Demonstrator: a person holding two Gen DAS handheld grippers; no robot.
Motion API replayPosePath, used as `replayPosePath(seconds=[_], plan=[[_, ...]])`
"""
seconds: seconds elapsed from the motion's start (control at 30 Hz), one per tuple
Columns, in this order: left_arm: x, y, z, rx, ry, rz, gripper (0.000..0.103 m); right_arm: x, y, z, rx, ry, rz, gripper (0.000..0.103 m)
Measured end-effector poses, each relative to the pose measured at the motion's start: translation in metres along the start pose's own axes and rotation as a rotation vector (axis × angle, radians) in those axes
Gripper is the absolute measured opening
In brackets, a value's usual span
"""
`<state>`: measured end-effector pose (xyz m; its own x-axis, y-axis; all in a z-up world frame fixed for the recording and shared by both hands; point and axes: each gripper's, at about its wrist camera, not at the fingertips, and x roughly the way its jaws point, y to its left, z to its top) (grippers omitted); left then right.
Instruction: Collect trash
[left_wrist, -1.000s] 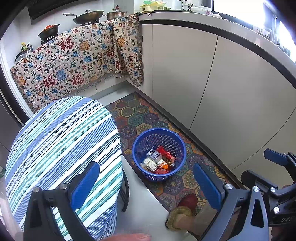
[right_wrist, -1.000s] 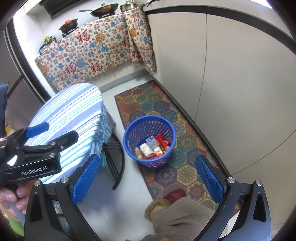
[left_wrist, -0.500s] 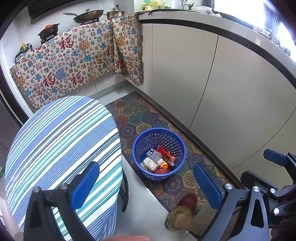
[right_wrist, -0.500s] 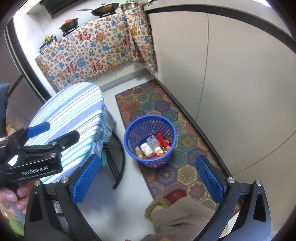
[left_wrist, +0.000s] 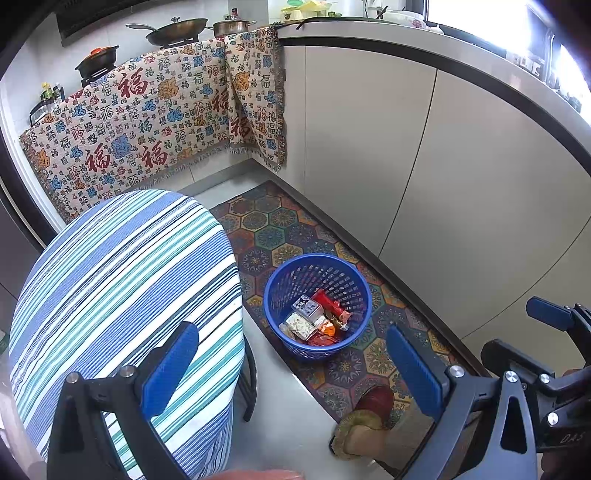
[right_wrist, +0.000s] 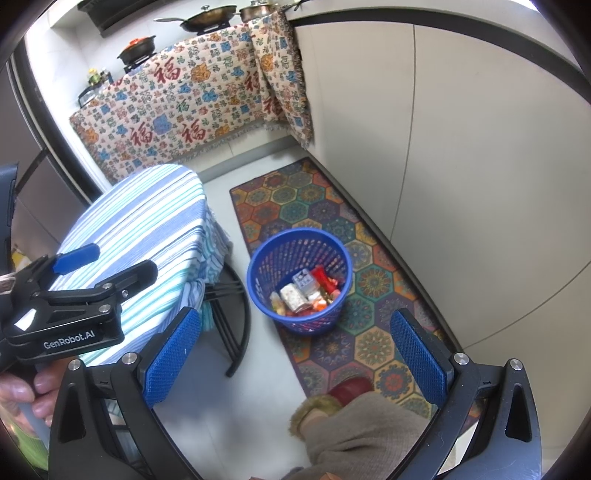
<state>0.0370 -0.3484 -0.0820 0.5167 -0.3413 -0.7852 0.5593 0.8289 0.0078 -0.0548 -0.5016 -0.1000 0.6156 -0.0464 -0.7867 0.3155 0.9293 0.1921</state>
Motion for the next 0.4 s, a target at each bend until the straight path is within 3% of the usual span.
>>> replayPosePath(seconds=[0.4], plan=[[-0.0041, -0.0043, -0.0029, 0.032, -0.027, 0.005, 0.103, 0.0021, -0.0062, 0.0003, 0.007, 0.005, -0.001, 0.103]])
